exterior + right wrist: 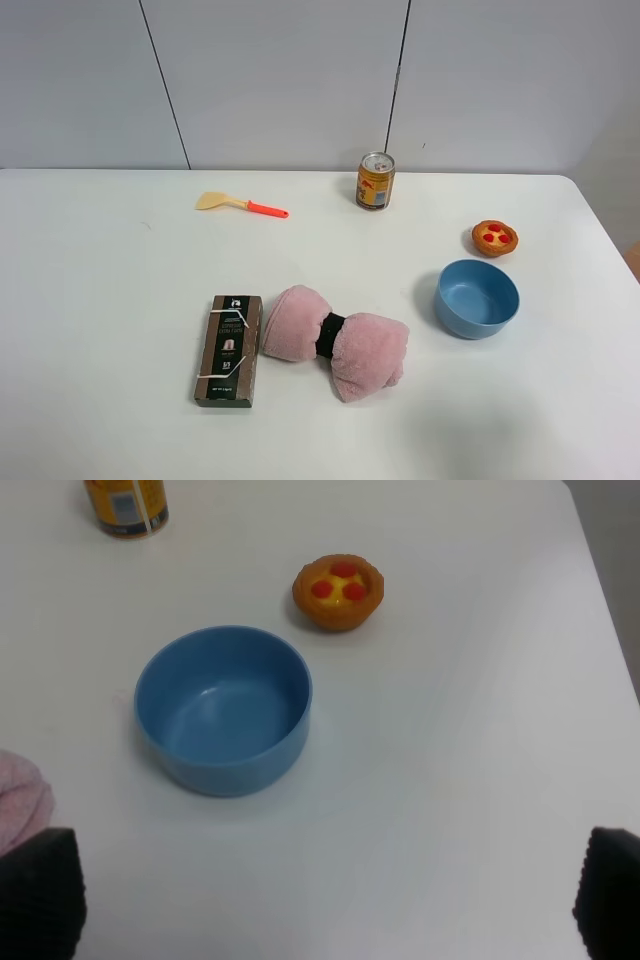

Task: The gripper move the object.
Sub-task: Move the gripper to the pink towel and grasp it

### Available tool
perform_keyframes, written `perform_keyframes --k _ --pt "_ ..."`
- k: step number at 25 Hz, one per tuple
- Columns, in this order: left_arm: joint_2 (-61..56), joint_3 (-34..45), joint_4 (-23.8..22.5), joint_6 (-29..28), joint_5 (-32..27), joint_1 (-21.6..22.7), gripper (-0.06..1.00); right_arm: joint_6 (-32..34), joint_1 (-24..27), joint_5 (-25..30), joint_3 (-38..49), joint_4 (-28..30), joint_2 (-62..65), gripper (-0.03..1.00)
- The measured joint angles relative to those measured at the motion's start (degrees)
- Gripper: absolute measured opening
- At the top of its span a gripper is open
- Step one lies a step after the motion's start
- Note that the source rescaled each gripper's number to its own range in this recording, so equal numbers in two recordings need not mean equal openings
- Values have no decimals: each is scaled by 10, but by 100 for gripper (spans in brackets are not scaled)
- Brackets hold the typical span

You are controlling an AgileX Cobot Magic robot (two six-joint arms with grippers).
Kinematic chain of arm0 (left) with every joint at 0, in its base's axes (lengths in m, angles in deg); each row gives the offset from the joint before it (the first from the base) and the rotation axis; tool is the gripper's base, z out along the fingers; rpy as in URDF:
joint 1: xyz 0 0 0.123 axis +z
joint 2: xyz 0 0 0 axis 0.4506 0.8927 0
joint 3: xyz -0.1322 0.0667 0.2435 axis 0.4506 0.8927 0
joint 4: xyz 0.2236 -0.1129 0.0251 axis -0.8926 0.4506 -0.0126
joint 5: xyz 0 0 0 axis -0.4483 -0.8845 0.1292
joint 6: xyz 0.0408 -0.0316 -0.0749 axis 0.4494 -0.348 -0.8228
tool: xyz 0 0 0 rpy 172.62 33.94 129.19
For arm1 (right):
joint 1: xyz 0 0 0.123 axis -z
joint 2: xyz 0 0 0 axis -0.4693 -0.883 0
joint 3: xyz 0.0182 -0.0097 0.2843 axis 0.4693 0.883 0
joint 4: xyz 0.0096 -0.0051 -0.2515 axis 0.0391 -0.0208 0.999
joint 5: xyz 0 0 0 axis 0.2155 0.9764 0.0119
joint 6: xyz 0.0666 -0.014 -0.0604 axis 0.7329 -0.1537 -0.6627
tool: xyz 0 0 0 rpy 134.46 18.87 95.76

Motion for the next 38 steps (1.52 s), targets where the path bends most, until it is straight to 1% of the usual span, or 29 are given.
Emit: perform_keyframes --k 6,8,9,13,17,21,23,26,29,31,35,38 --pt "0 0 0 0 0 0 100 -3 0 0 0 -6 0 100" --pt "0 0 0 0 0 0 100 -11 0 0 0 -28 -6 100" --pt "0 0 0 0 0 0 100 -22 0 0 0 -49 -20 100" --pt "0 0 0 0 0 0 100 -84 0 -3 -2 -137 -140 100" --pt "0 0 0 0 0 0 100 -158 0 -40 -30 -213 -289 100" --pt "0 0 0 0 0 0 100 -237 0 -59 -92 -261 -444 100" --pt "0 0 0 0 0 0 100 -268 -7 -62 -128 -269 -510 100" --pt "0 0 0 0 0 0 100 -294 -54 -66 -172 -264 -593 100" --pt "0 0 0 0 0 0 100 -291 -131 -86 -212 -239 -674 100" --pt "0 0 0 0 0 0 100 -275 -181 -94 -238 -213 -724 100" --pt "0 0 0 0 0 0 100 -251 -274 -94 -285 -137 -833 100" --pt "0 0 0 0 0 0 100 -242 -317 -92 -329 -102 -910 100"
